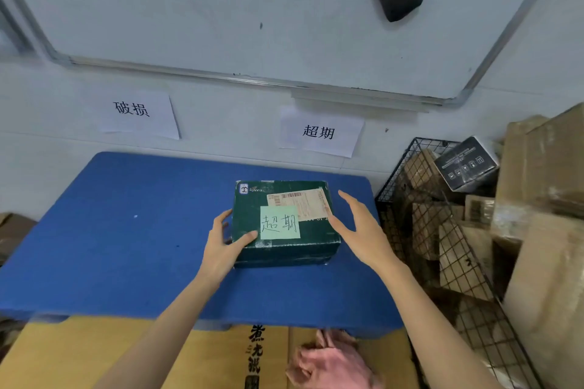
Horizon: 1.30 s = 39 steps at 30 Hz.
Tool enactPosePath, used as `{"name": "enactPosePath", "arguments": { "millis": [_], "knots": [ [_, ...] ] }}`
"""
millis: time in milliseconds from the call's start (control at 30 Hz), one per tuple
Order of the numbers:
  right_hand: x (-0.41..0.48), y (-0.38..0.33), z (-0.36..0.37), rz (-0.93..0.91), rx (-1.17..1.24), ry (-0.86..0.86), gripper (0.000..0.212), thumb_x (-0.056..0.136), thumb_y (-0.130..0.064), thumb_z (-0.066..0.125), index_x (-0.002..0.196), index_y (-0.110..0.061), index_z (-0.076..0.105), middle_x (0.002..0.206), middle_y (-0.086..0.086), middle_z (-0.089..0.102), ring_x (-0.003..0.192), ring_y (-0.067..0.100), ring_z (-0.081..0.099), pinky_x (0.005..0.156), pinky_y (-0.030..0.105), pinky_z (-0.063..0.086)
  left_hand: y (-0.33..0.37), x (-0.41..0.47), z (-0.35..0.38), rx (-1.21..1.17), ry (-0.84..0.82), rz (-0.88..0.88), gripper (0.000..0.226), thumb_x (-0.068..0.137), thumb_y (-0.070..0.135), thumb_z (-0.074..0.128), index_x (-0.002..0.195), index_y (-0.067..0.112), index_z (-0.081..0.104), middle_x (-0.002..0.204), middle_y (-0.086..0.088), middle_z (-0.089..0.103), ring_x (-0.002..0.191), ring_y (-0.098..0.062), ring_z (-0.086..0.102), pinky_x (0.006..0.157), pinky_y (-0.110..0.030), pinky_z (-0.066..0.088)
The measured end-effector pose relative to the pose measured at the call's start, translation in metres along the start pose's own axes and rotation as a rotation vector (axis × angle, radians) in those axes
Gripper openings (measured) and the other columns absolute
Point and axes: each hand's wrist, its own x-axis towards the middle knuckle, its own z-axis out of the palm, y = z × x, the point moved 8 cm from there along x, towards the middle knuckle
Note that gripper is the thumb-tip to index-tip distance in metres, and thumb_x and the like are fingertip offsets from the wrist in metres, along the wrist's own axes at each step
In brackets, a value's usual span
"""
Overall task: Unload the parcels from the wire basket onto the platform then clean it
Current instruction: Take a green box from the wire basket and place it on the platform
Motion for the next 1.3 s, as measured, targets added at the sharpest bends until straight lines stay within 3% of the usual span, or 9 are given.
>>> {"name": "enactPosePath", "arguments": {
  "millis": [167,267,367,600,767,1033,1100,1167,1300],
  "knots": [
    [0.001,0.002,0.005,-0.009,-0.021,0.013,0.071,0.093,-0.062,0.050,0.154,-0.040,0.023,0.159,-0.016,0.026,0.145,0.005,0.025,0.117,0.045,0.031,0.021,-0.003,-0.003,0.220,-0.068,0.235,0.087,0.077,0.034,0.083,0.146,0.042,0.032,0.147,0.012,0.033,0.131,-0.013,0.042,0.104,-0.039,0.045],
    [0.003,0.001,0.004,-0.017,-0.043,0.030,0.070,0.093,-0.061,0.050,0.154,-0.039,0.023,0.159,-0.016,0.027,0.145,0.006,0.024,0.117,0.047,0.031,0.022,-0.005,-0.001,0.355,-0.128,0.319,0.093,0.064,0.061,0.078,0.144,0.051,0.032,0.153,0.022,0.020,0.138,-0.003,0.033,0.108,-0.042,0.044],
    [0.002,0.001,0.000,-0.026,-0.109,0.037,0.069,0.095,-0.059,0.049,0.155,-0.038,0.022,0.160,-0.014,0.025,0.147,0.008,0.022,0.116,0.046,0.032,0.022,-0.002,-0.004,0.400,-0.097,0.338,0.091,0.059,0.068,0.075,0.140,0.048,0.039,0.152,0.024,0.020,0.134,0.003,0.035,0.103,-0.041,0.048],
    [0.000,0.014,-0.020,-0.013,-0.341,0.097,0.067,0.099,-0.050,0.049,0.156,-0.031,0.020,0.164,-0.002,0.019,0.151,0.016,0.015,0.115,0.042,0.030,0.029,0.012,0.012,0.395,-0.081,0.373,0.079,0.069,0.034,0.088,0.135,0.040,0.045,0.151,0.018,0.026,0.132,-0.001,0.037,0.089,-0.020,0.049],
    [-0.002,0.032,-0.032,0.030,-0.311,0.123,0.065,0.099,-0.049,0.049,0.156,-0.032,0.021,0.164,-0.003,0.017,0.150,0.015,0.015,0.114,0.041,0.032,0.035,0.029,0.037,0.370,-0.111,0.363,0.081,0.070,0.031,0.088,0.139,0.032,0.047,0.148,0.022,0.025,0.122,0.024,0.031,0.090,-0.014,0.045],
    [0.007,0.048,-0.055,0.058,-0.369,0.182,0.066,0.099,-0.049,0.051,0.155,-0.029,0.024,0.163,0.000,0.020,0.149,0.017,0.017,0.113,0.043,0.033,0.051,0.062,0.088,0.388,-0.187,0.355,0.082,0.072,0.029,0.087,0.142,0.028,0.045,0.149,0.017,0.024,0.125,0.004,0.033,0.080,0.006,0.032],
    [0.011,0.050,-0.060,0.069,-0.386,0.194,0.065,0.099,-0.048,0.051,0.155,-0.028,0.025,0.163,0.001,0.021,0.149,0.019,0.019,0.112,0.043,0.035,0.054,0.070,0.100,0.390,-0.210,0.357,0.083,0.071,0.031,0.087,0.142,0.028,0.045,0.151,0.016,0.024,0.128,0.003,0.032,0.088,0.002,0.031],
    [0.016,0.052,-0.065,0.079,-0.389,0.205,0.065,0.099,-0.046,0.052,0.155,-0.026,0.026,0.162,0.002,0.022,0.149,0.020,0.019,0.111,0.042,0.035,0.057,0.077,0.110,0.391,-0.224,0.353,0.084,0.070,0.032,0.088,0.142,0.029,0.045,0.154,0.015,0.023,0.130,0.005,0.030,0.100,-0.012,0.032],
    [0.029,0.054,-0.073,0.099,-0.399,0.218,0.066,0.098,-0.046,0.053,0.154,-0.026,0.025,0.162,0.004,0.022,0.149,0.021,0.019,0.112,0.043,0.034,0.064,0.086,0.131,0.388,-0.243,0.358,0.084,0.071,0.030,0.087,0.143,0.026,0.045,0.155,0.013,0.024,0.125,0.007,0.030,0.101,-0.017,0.030]
  ]
}}
